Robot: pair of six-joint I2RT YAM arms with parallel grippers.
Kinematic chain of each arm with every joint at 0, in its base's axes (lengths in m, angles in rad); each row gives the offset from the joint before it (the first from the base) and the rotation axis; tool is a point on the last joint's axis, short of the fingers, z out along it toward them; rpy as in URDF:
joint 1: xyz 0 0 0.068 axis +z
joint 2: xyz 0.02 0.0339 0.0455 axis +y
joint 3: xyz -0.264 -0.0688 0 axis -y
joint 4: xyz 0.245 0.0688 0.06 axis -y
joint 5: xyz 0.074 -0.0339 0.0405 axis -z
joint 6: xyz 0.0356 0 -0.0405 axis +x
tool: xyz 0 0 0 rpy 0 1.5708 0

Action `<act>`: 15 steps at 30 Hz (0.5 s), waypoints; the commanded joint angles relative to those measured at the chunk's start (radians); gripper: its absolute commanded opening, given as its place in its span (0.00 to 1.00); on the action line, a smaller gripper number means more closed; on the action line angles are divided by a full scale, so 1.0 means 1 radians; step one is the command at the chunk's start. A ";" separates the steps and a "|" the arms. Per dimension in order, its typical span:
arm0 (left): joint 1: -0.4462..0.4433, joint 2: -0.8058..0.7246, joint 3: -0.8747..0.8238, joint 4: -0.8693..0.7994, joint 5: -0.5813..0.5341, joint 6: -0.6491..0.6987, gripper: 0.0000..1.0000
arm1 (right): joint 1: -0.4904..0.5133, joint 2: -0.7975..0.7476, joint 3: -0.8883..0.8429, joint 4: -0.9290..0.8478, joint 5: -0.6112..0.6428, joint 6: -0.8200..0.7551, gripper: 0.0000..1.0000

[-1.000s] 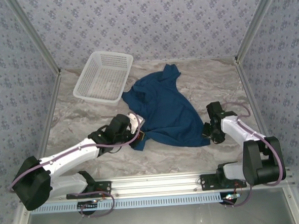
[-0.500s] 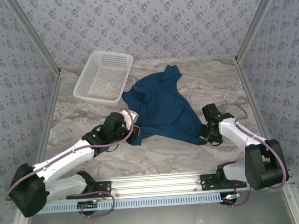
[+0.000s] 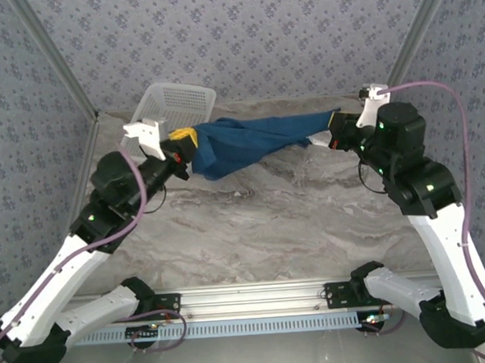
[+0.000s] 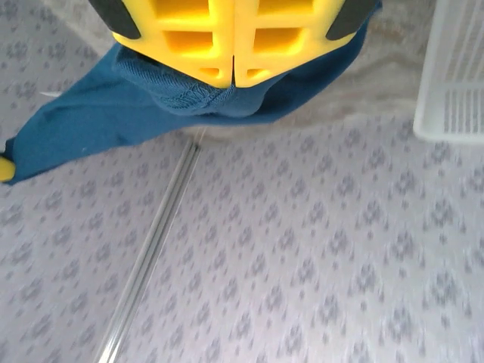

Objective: Fold the inside-out t-shirt

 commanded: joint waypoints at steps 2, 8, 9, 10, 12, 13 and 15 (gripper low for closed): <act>-0.067 -0.021 0.154 -0.077 0.002 0.121 0.00 | 0.103 -0.051 0.150 -0.058 0.087 -0.089 0.00; -0.084 -0.021 0.305 -0.166 -0.192 0.249 0.00 | 0.141 -0.046 0.254 -0.035 0.201 -0.163 0.00; -0.072 -0.001 0.320 -0.178 -0.243 0.267 0.00 | 0.139 -0.032 0.253 -0.030 0.221 -0.196 0.00; -0.050 0.018 0.332 -0.185 -0.267 0.282 0.00 | 0.137 -0.016 0.248 -0.014 0.272 -0.218 0.00; 0.024 0.072 0.354 -0.188 -0.274 0.283 0.00 | 0.114 0.039 0.242 0.033 0.365 -0.272 0.00; 0.061 0.099 0.364 -0.187 -0.260 0.273 0.00 | 0.089 0.071 0.250 0.047 0.371 -0.286 0.00; 0.151 0.170 0.399 -0.173 -0.206 0.255 0.00 | -0.019 0.152 0.295 0.060 0.305 -0.268 0.00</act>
